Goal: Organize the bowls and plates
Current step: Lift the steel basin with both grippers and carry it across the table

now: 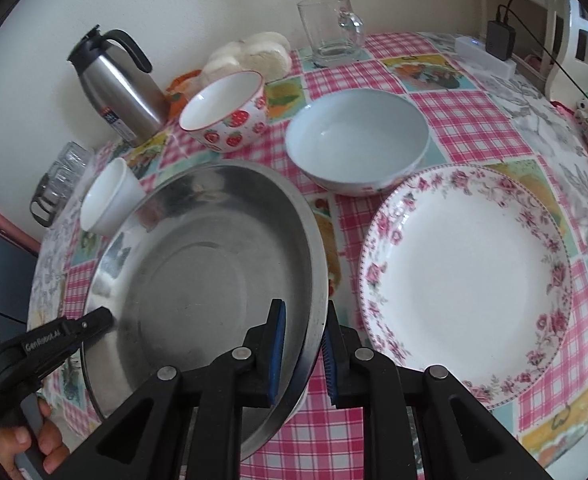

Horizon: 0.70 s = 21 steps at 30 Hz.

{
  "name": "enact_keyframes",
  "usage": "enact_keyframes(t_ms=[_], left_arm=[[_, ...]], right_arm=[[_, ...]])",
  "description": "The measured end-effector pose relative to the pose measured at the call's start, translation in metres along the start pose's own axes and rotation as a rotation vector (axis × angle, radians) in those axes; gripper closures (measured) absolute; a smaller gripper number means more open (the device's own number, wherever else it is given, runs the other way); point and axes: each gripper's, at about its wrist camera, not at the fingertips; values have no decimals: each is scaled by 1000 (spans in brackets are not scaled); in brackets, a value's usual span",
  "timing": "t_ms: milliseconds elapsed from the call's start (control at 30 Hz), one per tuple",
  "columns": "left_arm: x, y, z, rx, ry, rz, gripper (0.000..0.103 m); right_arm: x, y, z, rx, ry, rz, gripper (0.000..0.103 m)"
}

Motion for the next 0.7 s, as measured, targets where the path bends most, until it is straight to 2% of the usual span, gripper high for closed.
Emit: enact_keyframes(t_ms=[133, 700], left_arm=[[1, 3, 7, -41, 11, -1, 85], [-1, 3, 4, -34, 18, -17, 85]], right_arm=[[5, 3, 5, -25, 34, 19, 84], [1, 3, 8, -27, 74, 4, 82]])
Point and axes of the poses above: each gripper's, at about its wrist camera, not at the fingertips, and z roughly the way its jaws point, x to its right, y to its underside, and after that the axes turned 4 degrees about z, right-handed
